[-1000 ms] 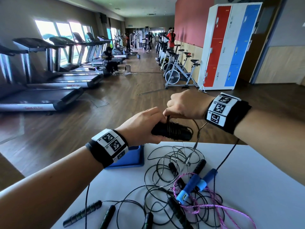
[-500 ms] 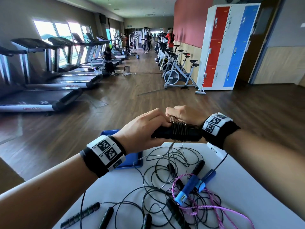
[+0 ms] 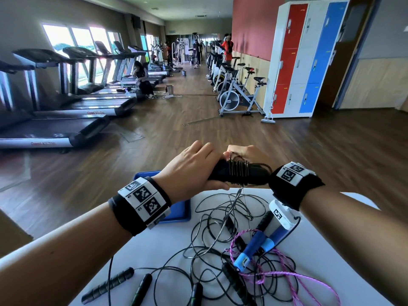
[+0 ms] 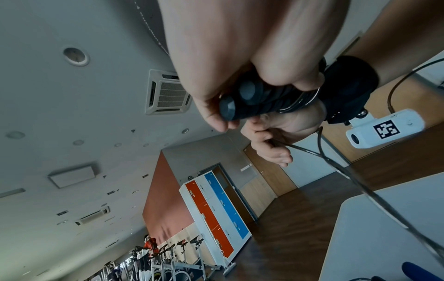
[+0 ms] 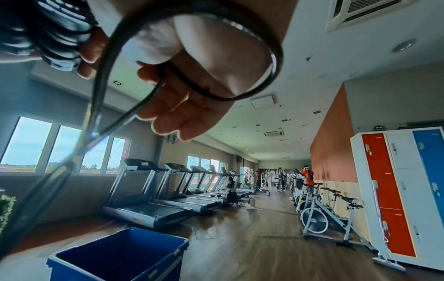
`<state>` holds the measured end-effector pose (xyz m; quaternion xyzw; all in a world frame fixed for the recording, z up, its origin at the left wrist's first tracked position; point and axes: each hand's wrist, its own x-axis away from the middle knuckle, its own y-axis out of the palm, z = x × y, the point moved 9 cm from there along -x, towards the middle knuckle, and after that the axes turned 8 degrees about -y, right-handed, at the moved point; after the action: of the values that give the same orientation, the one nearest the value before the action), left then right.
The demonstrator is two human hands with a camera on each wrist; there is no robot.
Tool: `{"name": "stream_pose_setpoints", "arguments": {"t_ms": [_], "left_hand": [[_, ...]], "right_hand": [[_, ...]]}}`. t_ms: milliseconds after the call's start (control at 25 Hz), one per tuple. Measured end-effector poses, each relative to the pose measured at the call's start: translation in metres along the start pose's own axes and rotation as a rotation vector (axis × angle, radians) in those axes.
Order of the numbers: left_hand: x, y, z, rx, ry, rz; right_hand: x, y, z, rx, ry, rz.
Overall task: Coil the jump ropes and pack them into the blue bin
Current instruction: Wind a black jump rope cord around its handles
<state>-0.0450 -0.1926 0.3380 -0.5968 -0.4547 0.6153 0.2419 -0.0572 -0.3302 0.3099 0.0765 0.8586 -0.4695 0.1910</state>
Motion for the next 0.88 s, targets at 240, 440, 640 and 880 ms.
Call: {"name": "stream_pose_setpoints", "arguments": {"t_ms": [240, 440, 640, 880], "left_hand": [[0.007, 0.001, 0.009, 0.167, 0.033, -0.097], [0.006, -0.004, 0.008, 0.259, 0.003, -0.097], [0.003, 0.000, -0.001, 0.312, -0.041, -0.046], [0.002, 0.009, -0.028, 0.334, -0.147, 0.037]], "right_hand": [[-0.004, 0.000, -0.016, 0.190, -0.047, -0.092], [-0.002, 0.008, 0.007, 0.113, 0.139, -0.044], [0.025, 0.048, 0.004, 0.102, 0.263, -0.084], [0.040, 0.070, -0.012, -0.447, 0.296, 0.073]]}}
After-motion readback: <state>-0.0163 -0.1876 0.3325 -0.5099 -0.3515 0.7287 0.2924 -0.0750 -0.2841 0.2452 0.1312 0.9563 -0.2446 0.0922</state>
